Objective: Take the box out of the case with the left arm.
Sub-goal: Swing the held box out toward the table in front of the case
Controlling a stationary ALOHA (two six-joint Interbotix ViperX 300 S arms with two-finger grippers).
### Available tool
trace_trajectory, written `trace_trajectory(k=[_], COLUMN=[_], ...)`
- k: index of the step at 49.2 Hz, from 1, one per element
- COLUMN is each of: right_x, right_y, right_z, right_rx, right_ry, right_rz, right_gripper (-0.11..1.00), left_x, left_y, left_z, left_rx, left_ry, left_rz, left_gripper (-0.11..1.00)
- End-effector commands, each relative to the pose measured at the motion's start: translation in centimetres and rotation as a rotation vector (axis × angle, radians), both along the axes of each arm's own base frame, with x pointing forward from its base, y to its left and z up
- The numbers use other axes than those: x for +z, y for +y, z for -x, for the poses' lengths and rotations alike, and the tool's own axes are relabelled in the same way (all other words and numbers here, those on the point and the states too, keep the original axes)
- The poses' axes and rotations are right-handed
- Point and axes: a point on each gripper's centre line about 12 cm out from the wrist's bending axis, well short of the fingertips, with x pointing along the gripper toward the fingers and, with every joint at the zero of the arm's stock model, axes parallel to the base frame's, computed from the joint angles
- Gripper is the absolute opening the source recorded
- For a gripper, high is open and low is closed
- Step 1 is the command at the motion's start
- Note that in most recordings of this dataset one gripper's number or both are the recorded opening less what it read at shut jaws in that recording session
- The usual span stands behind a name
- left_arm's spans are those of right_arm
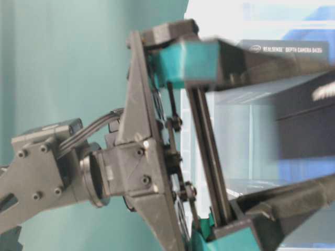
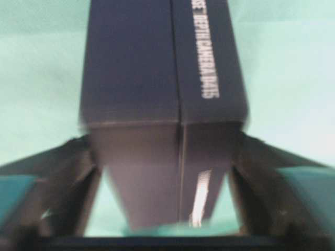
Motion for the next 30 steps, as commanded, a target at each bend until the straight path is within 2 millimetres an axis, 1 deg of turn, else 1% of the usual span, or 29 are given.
trace_trajectory(k=[1, 3, 20, 22, 30], right_x=[0.4, 0.4, 0.4, 0.4, 0.4], right_y=[0.0, 0.0, 0.0, 0.0, 0.0], right_z=[-0.1, -0.1, -0.1, -0.1, -0.1], right_rx=[-0.002, 0.001, -0.002, -0.001, -0.001], right_ry=[-0.019, -0.017, -0.019, -0.018, -0.017], right_rz=[-0.003, -0.003, -0.003, -0.003, -0.003], right_gripper=[0.00, 0.00, 0.00, 0.00, 0.00], left_x=[2.1, 2.1, 3.4, 3.8, 6.6], left_y=[-0.1, -0.2, -0.1, -0.1, -0.3], left_z=[-0.2, -0.3, 0.0, 0.1, 0.0], left_rx=[-0.002, -0.002, -0.002, -0.002, -0.007], left_ry=[-0.050, -0.053, -0.070, -0.077, -0.124], left_rz=[0.013, 0.014, 0.018, 0.019, 0.030], left_gripper=[0.98, 0.99, 0.98, 0.98, 0.98])
